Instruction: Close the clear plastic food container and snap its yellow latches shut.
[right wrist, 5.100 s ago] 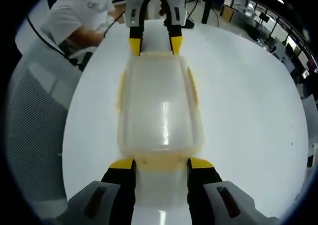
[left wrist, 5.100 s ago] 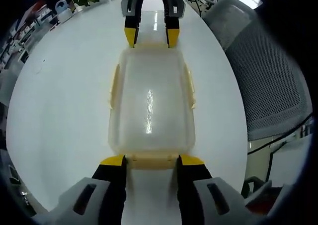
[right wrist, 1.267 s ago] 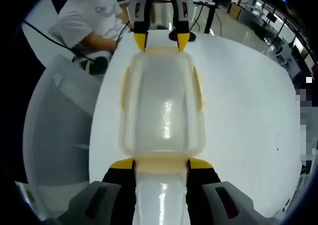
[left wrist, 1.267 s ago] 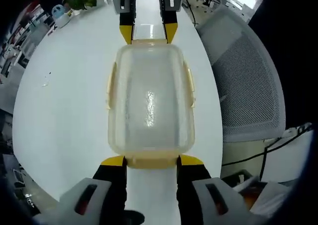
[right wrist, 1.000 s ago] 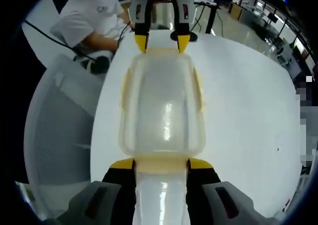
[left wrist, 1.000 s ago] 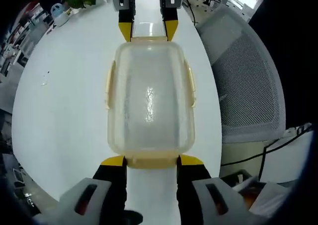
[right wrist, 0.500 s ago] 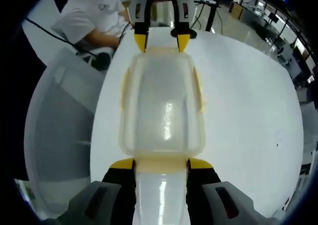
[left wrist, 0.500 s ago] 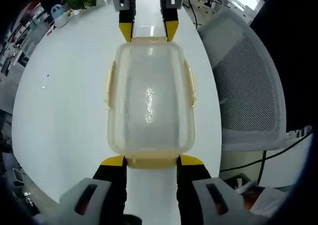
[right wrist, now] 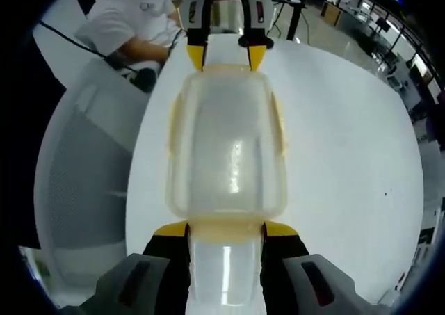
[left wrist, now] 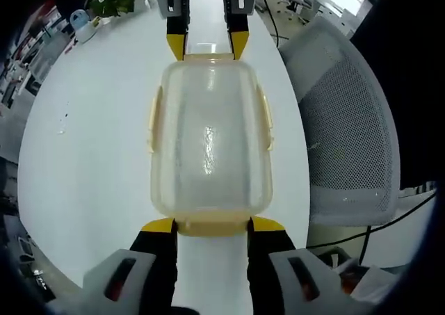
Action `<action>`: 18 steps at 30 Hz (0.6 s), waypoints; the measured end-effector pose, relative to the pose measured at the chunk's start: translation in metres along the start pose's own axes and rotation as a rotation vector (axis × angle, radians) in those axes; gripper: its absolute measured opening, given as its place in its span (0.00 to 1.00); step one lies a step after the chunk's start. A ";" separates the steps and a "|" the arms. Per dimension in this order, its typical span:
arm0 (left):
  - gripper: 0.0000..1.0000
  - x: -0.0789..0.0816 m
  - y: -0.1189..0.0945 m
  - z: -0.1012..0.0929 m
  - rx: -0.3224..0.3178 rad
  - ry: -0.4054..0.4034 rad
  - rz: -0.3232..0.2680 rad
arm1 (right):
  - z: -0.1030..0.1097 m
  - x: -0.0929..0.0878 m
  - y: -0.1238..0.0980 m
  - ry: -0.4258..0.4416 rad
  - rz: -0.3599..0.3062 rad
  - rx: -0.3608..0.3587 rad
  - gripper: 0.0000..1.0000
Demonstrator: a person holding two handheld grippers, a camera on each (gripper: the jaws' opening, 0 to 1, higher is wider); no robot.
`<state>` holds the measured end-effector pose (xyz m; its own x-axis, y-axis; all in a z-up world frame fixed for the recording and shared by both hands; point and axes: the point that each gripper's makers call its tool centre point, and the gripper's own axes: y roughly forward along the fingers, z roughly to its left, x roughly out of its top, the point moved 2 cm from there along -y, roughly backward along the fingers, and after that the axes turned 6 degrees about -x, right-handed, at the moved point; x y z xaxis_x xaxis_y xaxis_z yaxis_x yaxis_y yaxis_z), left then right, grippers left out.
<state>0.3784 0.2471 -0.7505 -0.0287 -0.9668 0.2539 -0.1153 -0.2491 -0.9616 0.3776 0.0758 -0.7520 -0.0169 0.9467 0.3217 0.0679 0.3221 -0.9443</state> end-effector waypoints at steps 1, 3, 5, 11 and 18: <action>0.38 0.002 0.000 0.000 0.001 0.001 0.000 | 0.000 -0.001 -0.001 0.001 -0.001 -0.001 0.37; 0.38 0.007 0.001 0.001 -0.001 -0.002 -0.004 | -0.001 -0.006 -0.003 0.001 0.001 -0.001 0.37; 0.38 0.011 0.002 0.001 -0.004 -0.002 -0.005 | -0.001 -0.010 -0.005 0.001 0.004 -0.002 0.37; 0.38 0.020 0.007 0.003 -0.008 0.007 0.001 | 0.001 -0.019 -0.007 0.008 0.008 -0.002 0.37; 0.38 0.031 0.010 0.006 -0.012 0.011 -0.002 | -0.002 -0.031 -0.010 0.016 0.011 -0.004 0.37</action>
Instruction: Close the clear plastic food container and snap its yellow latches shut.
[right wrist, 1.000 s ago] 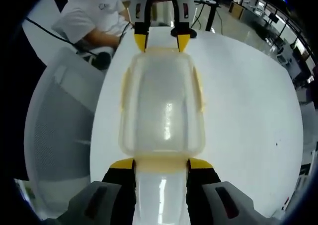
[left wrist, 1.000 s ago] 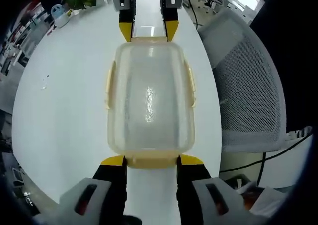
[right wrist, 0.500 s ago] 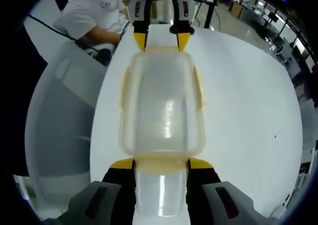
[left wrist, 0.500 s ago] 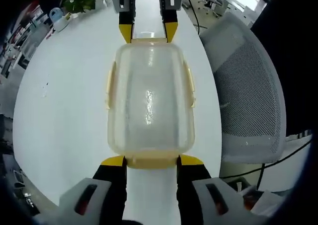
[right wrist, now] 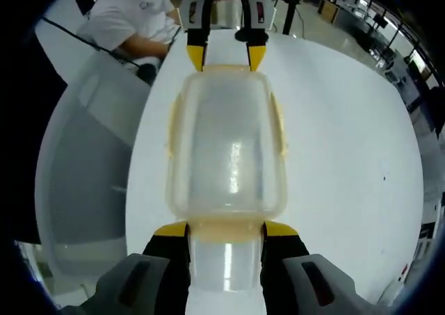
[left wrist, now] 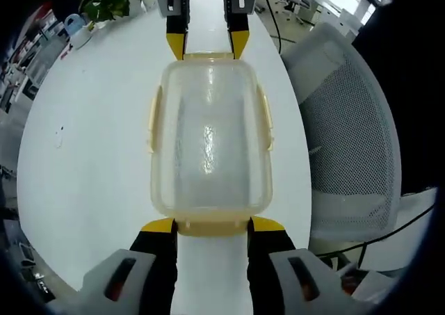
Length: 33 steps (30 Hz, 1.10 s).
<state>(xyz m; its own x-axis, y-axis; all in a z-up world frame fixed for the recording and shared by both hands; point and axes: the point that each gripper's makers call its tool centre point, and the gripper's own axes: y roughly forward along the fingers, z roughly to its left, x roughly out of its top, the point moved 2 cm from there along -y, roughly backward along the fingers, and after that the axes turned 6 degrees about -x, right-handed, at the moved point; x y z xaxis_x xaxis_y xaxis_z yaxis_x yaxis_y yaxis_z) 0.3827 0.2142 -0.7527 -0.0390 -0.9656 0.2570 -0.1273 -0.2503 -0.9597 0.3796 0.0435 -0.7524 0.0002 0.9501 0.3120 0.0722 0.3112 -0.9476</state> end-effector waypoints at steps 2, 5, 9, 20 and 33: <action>0.38 0.003 0.001 0.001 -0.002 0.004 0.004 | 0.001 -0.003 -0.001 0.005 0.001 0.002 0.37; 0.38 0.006 0.003 0.003 -0.005 0.006 0.006 | 0.000 -0.007 -0.001 0.005 0.006 0.003 0.37; 0.38 0.011 0.005 0.003 -0.008 0.005 0.003 | 0.000 -0.012 -0.002 0.006 0.007 0.008 0.37; 0.38 0.024 0.009 0.002 -0.016 0.002 0.003 | 0.001 -0.025 -0.005 0.001 0.017 0.016 0.37; 0.38 0.044 0.017 0.002 -0.020 0.002 0.002 | 0.003 -0.046 -0.011 0.004 0.029 0.021 0.37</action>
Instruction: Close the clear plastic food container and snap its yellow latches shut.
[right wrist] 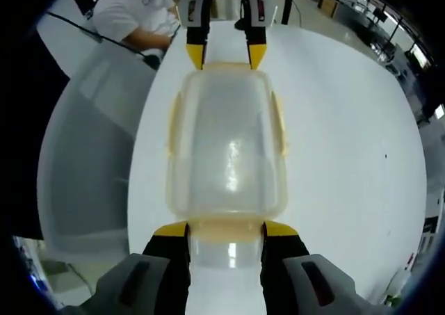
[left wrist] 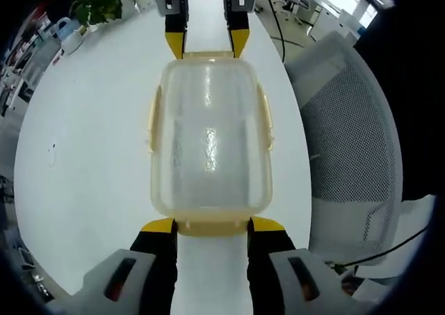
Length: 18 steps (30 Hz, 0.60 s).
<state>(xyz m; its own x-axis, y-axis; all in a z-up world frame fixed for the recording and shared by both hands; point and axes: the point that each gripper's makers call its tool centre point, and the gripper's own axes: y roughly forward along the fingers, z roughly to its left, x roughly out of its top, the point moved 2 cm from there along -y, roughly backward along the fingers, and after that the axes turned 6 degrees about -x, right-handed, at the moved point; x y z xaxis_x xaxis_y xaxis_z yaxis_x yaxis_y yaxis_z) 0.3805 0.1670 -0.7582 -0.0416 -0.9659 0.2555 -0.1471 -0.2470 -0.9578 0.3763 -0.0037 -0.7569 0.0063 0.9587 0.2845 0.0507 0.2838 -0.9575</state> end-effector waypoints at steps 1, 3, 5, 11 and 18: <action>0.38 0.003 0.000 0.000 0.004 0.001 -0.008 | 0.000 -0.003 0.000 -0.002 0.004 0.001 0.37; 0.37 0.006 0.000 0.000 0.003 -0.005 -0.017 | -0.001 -0.007 -0.002 -0.001 0.002 0.001 0.37; 0.37 0.009 0.000 0.000 0.004 -0.003 -0.021 | -0.001 -0.011 -0.003 -0.002 0.003 0.000 0.37; 0.38 0.020 0.007 0.001 0.000 0.000 -0.015 | 0.000 -0.020 -0.008 -0.003 0.001 -0.001 0.37; 0.38 0.036 0.011 0.002 -0.007 -0.004 -0.033 | 0.000 -0.037 -0.009 0.005 0.012 0.002 0.37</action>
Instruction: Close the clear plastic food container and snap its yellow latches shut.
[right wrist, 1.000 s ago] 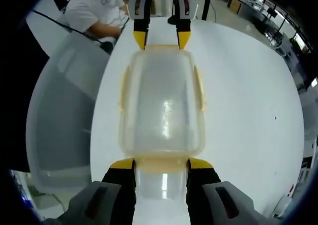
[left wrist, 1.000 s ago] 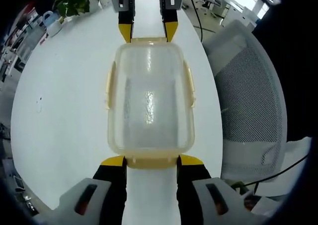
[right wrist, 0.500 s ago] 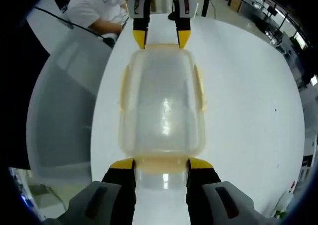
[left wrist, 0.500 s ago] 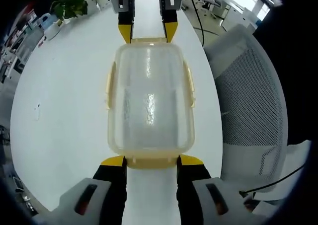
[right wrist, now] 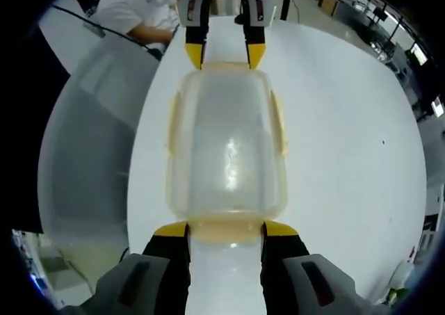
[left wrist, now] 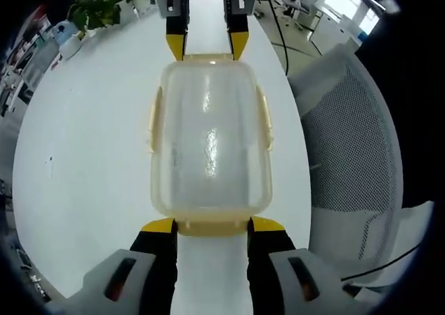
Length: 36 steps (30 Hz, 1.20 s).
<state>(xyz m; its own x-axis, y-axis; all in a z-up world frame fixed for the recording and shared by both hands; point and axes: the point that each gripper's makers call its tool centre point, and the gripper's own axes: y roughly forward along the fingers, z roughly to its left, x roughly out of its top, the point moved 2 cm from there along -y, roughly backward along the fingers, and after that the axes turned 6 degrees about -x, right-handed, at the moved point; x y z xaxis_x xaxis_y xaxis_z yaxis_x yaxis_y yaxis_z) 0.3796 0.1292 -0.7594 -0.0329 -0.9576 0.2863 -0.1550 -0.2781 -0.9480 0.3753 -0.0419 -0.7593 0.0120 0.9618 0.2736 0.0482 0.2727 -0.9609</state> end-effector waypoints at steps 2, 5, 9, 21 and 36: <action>0.38 0.004 0.001 0.000 -0.002 0.000 -0.002 | 0.000 -0.004 0.000 0.001 0.002 0.001 0.37; 0.38 0.008 0.003 0.001 -0.003 0.001 0.001 | 0.000 -0.009 -0.001 0.005 0.002 0.002 0.37; 0.38 0.014 0.006 0.001 -0.004 0.002 0.007 | 0.000 -0.014 -0.002 0.006 0.004 0.004 0.37; 0.38 0.027 0.013 0.003 -0.012 -0.001 0.014 | -0.001 -0.030 -0.003 0.008 0.003 0.012 0.37; 0.38 0.040 0.020 0.004 -0.023 -0.006 0.020 | 0.000 -0.044 -0.003 0.016 0.008 0.019 0.37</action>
<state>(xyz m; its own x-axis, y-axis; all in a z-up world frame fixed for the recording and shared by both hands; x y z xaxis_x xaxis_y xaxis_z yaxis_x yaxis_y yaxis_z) 0.3795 0.0852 -0.7679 -0.0308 -0.9633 0.2668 -0.1773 -0.2574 -0.9499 0.3751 -0.0855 -0.7684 0.0288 0.9635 0.2662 0.0288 0.2654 -0.9637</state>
